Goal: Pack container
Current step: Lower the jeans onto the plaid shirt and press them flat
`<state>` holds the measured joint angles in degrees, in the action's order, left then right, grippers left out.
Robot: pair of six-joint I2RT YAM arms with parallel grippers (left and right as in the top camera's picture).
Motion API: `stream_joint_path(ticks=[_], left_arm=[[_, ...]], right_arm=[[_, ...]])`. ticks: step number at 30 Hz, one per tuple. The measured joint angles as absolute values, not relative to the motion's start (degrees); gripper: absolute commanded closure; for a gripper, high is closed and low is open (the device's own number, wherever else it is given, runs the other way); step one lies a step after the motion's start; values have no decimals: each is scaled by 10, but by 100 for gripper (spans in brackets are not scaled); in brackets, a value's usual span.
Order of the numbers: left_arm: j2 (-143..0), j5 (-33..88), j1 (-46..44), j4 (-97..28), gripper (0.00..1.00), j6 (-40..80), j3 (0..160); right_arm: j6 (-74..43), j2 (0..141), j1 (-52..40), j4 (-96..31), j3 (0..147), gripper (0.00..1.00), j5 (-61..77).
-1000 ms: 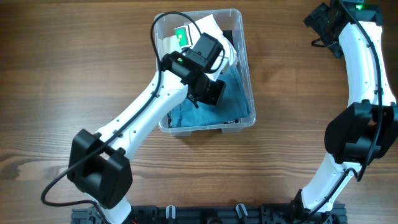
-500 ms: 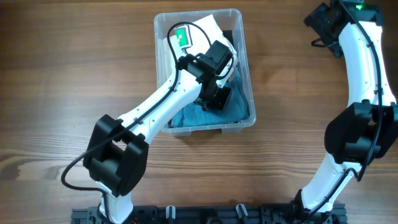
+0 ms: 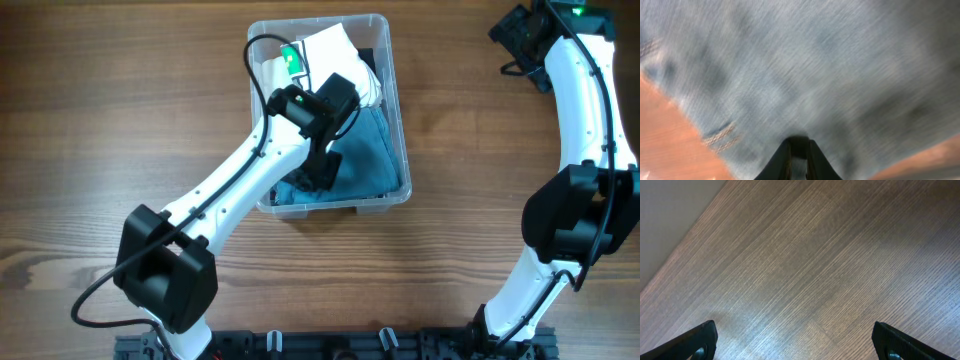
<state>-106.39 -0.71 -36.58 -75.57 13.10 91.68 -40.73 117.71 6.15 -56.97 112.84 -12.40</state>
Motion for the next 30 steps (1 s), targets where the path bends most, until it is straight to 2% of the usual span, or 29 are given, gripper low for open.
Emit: stream_joint_path(ticks=[4,8,21,30], left_arm=[[-1064,-13,-356,-815,89,144,917],[-1064,-12,-356,-809,91,145,917],[-1060,-11,-356,-731,91,147,872],[-1058,-66,-354,-609,91,147,888]], right_arm=[[-407,1177,62,-570,1129,0,-124],[-407,1177,62,-569,1128,0,-124],[-407,1177,62,-570,1128,0,-124],[-407,1177,62,-569,1129,0,-124]])
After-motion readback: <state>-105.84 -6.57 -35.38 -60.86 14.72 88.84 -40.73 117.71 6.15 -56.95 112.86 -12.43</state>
